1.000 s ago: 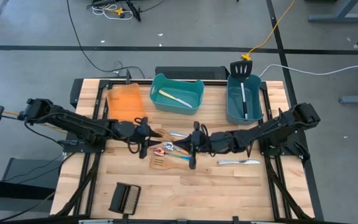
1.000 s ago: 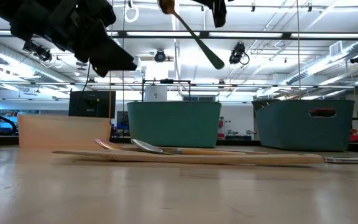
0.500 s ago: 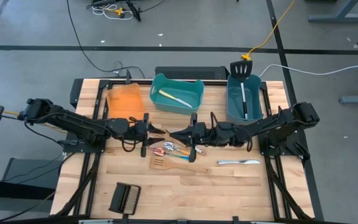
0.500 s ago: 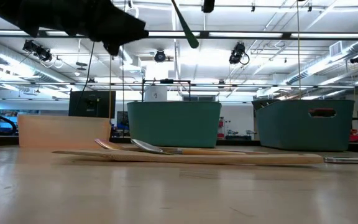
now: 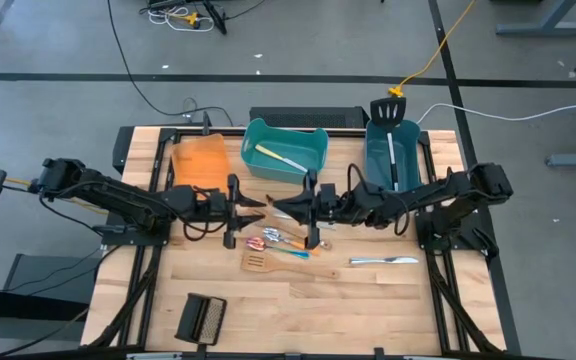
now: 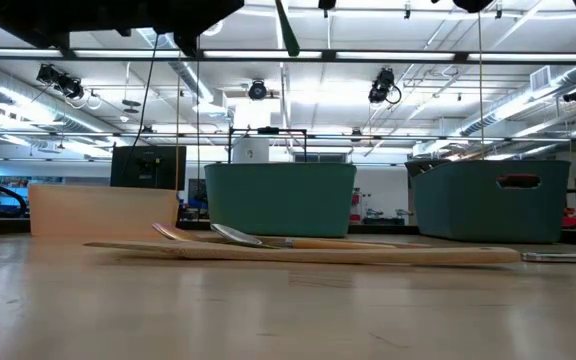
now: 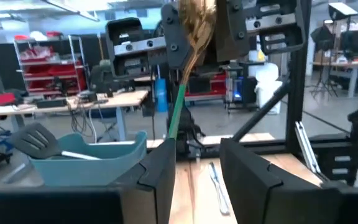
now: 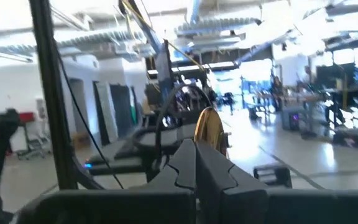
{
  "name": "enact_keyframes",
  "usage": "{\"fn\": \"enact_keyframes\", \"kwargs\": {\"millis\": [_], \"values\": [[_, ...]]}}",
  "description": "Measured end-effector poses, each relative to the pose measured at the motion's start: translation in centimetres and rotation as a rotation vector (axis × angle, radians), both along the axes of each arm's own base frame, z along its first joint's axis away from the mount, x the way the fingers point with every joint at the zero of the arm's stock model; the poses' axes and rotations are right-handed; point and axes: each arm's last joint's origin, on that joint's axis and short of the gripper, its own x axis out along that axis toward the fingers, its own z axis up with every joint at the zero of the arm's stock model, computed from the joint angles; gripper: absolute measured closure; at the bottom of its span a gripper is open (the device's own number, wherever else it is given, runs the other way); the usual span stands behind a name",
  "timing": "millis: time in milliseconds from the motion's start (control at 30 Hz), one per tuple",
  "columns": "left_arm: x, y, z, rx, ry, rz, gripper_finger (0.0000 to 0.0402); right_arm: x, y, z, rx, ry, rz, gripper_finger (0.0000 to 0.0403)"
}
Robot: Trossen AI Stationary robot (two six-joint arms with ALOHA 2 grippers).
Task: Pick & Place Kitchen Items
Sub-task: Put the green spoon into the orange bin
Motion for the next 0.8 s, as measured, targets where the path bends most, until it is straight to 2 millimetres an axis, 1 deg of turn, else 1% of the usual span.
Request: {"fn": "enact_keyframes", "kwargs": {"millis": [100, 333, 433, 633, 800], "values": [[0.0, 0.4, 0.0, -0.006, -0.005, 0.046, 0.0268, -0.1, -0.2, 0.3, -0.002, -0.032, 0.021, 0.0399], [0.1, 1.2, 0.2, -0.017, -0.024, 0.088, 0.0268, 0.4, -0.6, -0.2, -0.004, -0.055, 0.033, 0.0399], [0.0, 1.4, 0.5, -0.018, -0.054, 0.081, 0.0268, 0.5, -0.9, -0.3, -0.004, -0.049, 0.026, 0.0399], [0.1, 1.3, 0.6, 0.007, -0.062, 0.033, 0.0268, 0.4, -1.1, 0.0, -0.011, -0.079, 0.041, 0.0399], [0.0, 1.3, 0.7, 0.017, -0.074, 0.030, 0.0268, 0.5, -1.4, 0.0, -0.010, -0.074, 0.034, 0.0399]]}}
